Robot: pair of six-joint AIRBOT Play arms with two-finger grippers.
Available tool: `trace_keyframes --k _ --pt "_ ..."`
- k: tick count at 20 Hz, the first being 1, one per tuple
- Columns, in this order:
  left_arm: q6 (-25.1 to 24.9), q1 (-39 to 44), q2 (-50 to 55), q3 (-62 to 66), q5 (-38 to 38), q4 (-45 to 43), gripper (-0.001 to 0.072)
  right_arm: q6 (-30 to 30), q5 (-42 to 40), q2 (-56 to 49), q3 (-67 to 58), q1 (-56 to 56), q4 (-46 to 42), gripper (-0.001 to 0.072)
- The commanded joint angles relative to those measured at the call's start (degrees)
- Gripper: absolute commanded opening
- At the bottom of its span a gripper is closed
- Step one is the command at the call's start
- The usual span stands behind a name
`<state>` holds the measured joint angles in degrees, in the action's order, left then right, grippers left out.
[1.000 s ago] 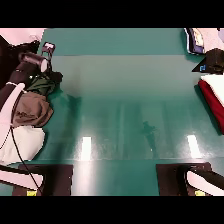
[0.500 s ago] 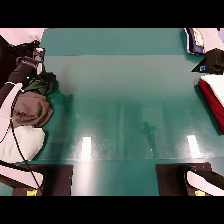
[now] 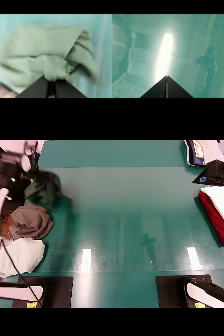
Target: Fold the shirts.
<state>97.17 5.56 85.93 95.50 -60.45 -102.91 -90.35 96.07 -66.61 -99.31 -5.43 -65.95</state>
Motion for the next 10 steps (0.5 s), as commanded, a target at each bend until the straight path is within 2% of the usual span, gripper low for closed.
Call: trace_keyframes --k 1,4,5,7,10 --pt "-9.5 5.1 -9.5 8.3 -1.4 11.1 0.0029 0.0 -2.5 0.0 -2.6 0.0 0.0 0.0018" --pt "-18.6 11.3 -17.6 11.3 -2.2 27.4 0.0030 0.0 -6.0 0.0 -6.9 0.0 0.0 0.0018" --pt "-20.3 13.7 -19.5 11.3 -2.9 31.7 0.0030 0.0 -6.6 0.0 -8.3 0.0 0.0 0.0018" --pt "-21.4 18.9 -20.7 11.3 -6.1 36.3 0.0030 0.0 -6.7 0.0 -10.8 0.0 0.0 0.0018" --pt "-21.3 25.8 -17.8 11.0 -14.1 36.5 0.0029 0.0 -5.8 0.0 -13.9 0.0 0.0 0.0018"
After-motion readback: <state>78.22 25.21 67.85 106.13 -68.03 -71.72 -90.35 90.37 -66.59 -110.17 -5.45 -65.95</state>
